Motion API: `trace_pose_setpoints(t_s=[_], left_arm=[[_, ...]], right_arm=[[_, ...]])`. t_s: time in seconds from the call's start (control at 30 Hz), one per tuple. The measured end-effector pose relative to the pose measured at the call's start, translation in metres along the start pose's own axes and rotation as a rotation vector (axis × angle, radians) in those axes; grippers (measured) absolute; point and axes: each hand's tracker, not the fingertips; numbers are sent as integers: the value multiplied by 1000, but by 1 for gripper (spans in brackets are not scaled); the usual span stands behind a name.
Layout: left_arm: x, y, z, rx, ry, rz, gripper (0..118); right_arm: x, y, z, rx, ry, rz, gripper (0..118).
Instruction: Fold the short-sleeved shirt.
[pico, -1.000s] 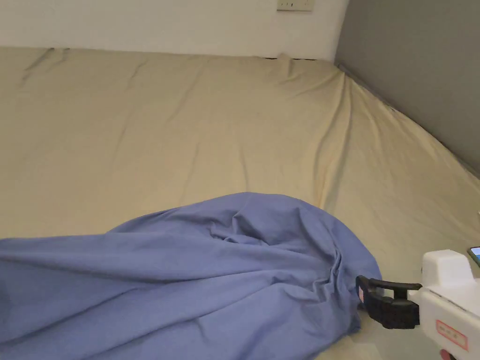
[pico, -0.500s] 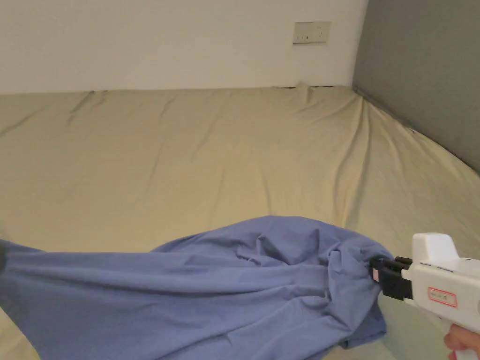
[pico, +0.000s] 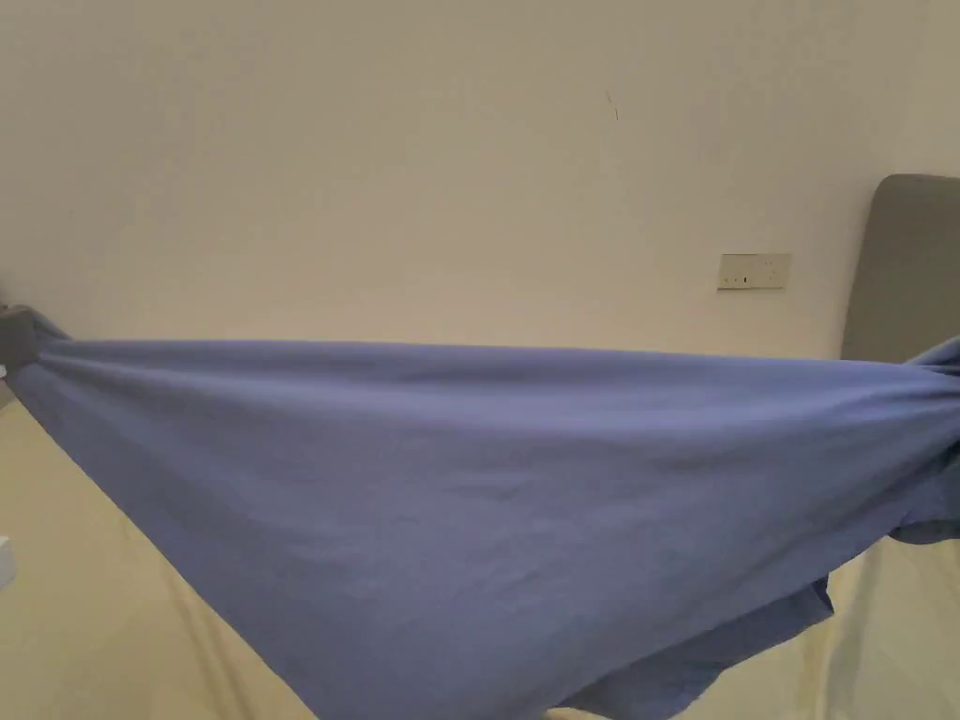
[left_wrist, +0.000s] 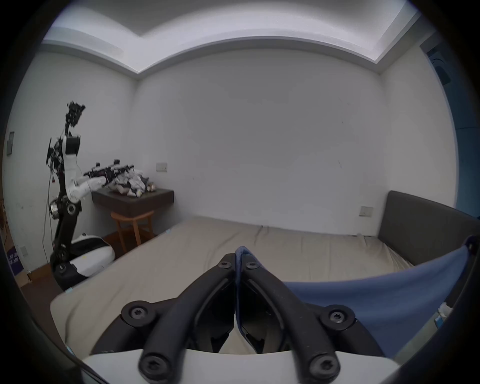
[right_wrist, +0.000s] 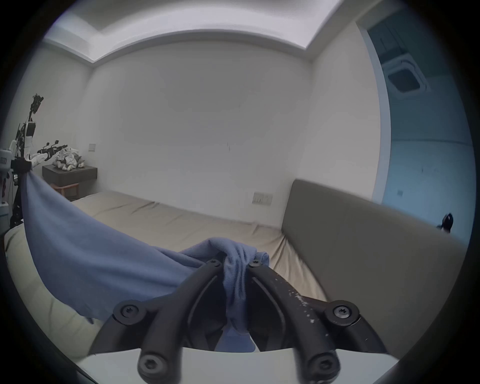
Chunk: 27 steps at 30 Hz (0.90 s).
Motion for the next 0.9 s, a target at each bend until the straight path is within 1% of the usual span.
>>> trace_pose_setpoints(t_s=[0.1,0.17,0.2,0.3,0.43,0.5,0.63,0.67,0.77,0.8,0.83,0.9], left_arm=[[11,34,-26,24,34,-21,1],[19,53,-45,32,48,-6,1],[28,61,-53,44,72,12,1],[53,78,-93,77,142,-43,1],[76,84,-148,101,144,-30,1],[85,79,-178,100,151,-31,1],[101,59,-225,86,175,-79,1],[102,52,-232,102,148,-68,1],[110,32,-255,106,147,-82,1],[113,22,-263,98,148,-97,1],[115,8,-268,96,149,-97,1],[117,-23,-278,60,144,-93,1]], right_arm=[[0,44,-31,41,-30,39,14],[-4,71,-56,54,-72,119,14],[-7,85,-68,77,-81,133,14],[-11,119,-107,119,-100,99,14],[-13,142,-162,144,-126,64,14],[-13,145,-190,149,-131,14,14],[-14,130,-239,148,-140,-100,14],[-15,123,-249,149,-133,-120,14],[-22,99,-276,149,-143,-113,14],[-26,84,-285,135,-153,-87,14],[-28,71,-292,128,-149,-81,14],[-31,41,-305,104,-134,-89,14]])
